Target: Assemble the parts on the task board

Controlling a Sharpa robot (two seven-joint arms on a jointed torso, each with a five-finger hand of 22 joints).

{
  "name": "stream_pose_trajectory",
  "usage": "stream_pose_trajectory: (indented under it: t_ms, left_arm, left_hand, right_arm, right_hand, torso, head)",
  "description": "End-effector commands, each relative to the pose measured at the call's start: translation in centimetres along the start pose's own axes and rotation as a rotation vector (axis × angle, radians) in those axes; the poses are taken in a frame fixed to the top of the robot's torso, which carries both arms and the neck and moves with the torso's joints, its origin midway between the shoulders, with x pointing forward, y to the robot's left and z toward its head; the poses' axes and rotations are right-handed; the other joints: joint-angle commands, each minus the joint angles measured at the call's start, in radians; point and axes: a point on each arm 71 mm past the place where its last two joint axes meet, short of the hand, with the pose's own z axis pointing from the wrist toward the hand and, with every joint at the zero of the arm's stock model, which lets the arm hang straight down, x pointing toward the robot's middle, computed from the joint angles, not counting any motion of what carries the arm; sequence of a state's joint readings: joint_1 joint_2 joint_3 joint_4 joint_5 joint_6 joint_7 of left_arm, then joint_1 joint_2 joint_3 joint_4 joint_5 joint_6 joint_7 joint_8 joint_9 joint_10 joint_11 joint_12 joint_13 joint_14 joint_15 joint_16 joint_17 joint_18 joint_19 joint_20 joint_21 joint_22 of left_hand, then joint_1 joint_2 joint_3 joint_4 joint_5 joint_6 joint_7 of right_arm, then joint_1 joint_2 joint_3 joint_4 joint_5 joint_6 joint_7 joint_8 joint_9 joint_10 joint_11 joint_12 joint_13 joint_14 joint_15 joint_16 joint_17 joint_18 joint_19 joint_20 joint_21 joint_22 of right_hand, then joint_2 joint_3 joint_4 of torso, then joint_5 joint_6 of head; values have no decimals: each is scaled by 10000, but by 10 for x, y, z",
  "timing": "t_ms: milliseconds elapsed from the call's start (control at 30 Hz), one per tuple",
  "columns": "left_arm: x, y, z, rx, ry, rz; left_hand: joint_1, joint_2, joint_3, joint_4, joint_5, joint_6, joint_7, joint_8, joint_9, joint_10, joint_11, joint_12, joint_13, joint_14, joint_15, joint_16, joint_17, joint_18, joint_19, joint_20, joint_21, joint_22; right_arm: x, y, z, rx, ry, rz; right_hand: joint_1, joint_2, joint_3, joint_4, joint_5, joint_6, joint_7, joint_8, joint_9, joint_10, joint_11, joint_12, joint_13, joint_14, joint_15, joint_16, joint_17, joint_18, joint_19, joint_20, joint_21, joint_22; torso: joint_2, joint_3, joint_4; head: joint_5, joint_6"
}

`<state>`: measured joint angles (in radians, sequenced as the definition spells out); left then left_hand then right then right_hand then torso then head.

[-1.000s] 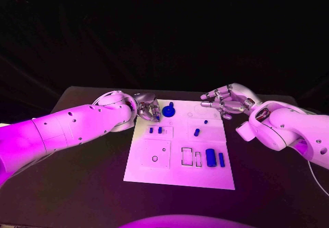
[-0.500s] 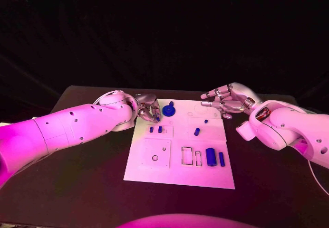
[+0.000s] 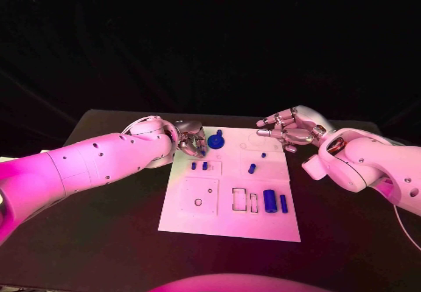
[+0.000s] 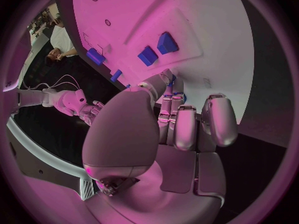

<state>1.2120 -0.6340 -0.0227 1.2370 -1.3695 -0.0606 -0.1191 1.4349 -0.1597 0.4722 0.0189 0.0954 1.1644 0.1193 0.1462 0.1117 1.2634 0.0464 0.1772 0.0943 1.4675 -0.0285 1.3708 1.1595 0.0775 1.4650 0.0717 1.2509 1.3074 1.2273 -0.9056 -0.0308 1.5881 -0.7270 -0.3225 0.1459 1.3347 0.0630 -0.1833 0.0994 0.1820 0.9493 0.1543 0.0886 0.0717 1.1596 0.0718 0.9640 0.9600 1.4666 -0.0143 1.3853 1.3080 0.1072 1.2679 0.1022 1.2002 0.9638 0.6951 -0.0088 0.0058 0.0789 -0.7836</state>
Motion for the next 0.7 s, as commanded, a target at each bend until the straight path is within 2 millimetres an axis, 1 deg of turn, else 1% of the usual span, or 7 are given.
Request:
stream_pose_trajectory:
  t_ms: [33, 333, 467, 567, 700]
  left_arm:
    - [2, -1, 1, -51, 195, 173]
    - [3, 2, 2, -195, 321, 395]
    - [3, 2, 1, -170, 322, 411]
    - [3, 2, 1, -157, 291, 407]
    - [2, 2, 1, -158, 204, 387]
  left_hand:
    - [-123, 7, 72, -5, -24, 13, 22, -51, -8, 53, 9, -56, 13, 270, -41, -8, 3, -93, 189, -31, -18, 671]
    - [-223, -99, 209, -114, -60, -203, 140, -265, -110, -119, 122, -314, -4, 237, 49, -49, -92, -67, 112, 30, -183, 603]
    - [-306, -243, 270, -174, -59, -558, 209, -520, -230, -279, 208, -490, -30, 203, 122, -93, -193, -48, 62, 87, -298, 553]
    - [-372, -323, 305, -193, -59, -767, 226, -673, -303, -374, 247, -595, -49, 186, 154, -114, -246, -42, 44, 121, -333, 544]
    - [-441, -382, 344, -205, -59, -847, 255, -745, -345, -497, 293, -715, -78, 169, 187, -134, -303, -28, 20, 155, -398, 516]
  right_arm:
    - [2, 1, 0, -91, 172, -40]
    - [2, 1, 0, -74, 168, -43]
    - [1, 0, 0, -40, 142, -52]
    - [0, -1, -1, 1, 120, -74]
    - [-1, -2, -1, 78, 64, -138]
  right_hand:
    - [24, 46, -59, -11, 13, -63, 24, 63, 3, -67, -17, 13, 6, 387, 77, -37, 44, 136, -56, -29, -63, -9]
    - [24, 46, -59, -11, 13, -63, 24, 63, 3, -67, -17, 13, 6, 387, 77, -37, 44, 136, -56, -29, -63, -9]
    - [31, 60, -80, 1, 15, -66, 25, 66, 3, -92, -16, -18, -34, 381, 77, -57, 18, 144, -75, -29, -91, -50]
    - [31, 58, -85, 2, 14, -68, 26, 66, 2, -118, -15, -53, -70, 370, 78, -87, -21, 155, -105, -29, -128, -108]
    - [45, 48, -143, 17, 8, -105, 40, 56, -4, -270, -1, -215, -232, 318, 91, -201, -158, 196, -232, -20, -284, -332]
  torso:
    - [-4, -2, 5]
    - [-9, -3, 5]
    - [-2, -9, 10]
    - [-7, -5, 5]
    - [-5, -6, 3]
  head:
    - [-9, -15]
    - [-10, -32]
    - [-22, -29]
    - [-14, -38]
    - [-14, -47]
